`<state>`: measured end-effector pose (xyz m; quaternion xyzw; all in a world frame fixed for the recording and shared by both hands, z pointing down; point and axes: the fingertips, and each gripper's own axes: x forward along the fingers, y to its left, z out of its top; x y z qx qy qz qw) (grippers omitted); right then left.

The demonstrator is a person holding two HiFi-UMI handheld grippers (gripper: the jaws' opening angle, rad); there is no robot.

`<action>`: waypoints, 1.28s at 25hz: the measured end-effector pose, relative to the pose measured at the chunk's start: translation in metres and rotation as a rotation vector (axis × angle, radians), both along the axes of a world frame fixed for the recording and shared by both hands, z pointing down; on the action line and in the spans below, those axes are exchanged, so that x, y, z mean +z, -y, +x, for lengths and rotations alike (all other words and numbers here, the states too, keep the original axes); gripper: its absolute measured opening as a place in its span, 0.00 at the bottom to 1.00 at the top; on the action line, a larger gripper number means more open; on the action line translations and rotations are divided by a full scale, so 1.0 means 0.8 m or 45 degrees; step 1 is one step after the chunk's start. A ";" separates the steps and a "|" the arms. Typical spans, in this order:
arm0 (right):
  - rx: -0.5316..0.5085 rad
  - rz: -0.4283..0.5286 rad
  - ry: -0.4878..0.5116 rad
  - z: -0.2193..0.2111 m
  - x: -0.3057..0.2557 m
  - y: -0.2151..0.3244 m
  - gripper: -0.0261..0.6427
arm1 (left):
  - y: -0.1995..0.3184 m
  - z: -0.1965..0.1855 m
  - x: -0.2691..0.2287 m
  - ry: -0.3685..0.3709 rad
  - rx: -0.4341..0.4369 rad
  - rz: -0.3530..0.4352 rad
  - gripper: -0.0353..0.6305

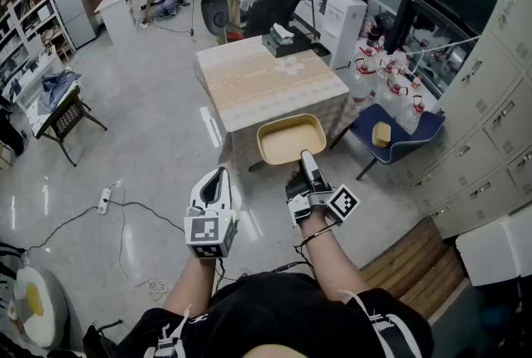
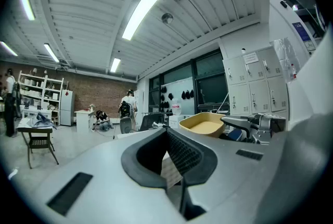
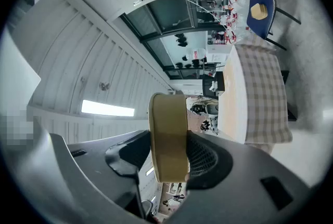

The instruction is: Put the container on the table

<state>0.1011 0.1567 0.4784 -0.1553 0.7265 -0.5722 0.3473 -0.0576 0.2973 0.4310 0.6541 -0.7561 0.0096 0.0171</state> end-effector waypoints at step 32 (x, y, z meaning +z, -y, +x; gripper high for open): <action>0.146 0.045 0.016 -0.109 0.007 -0.016 0.39 | 0.008 -0.123 0.016 -0.014 0.213 -0.027 0.07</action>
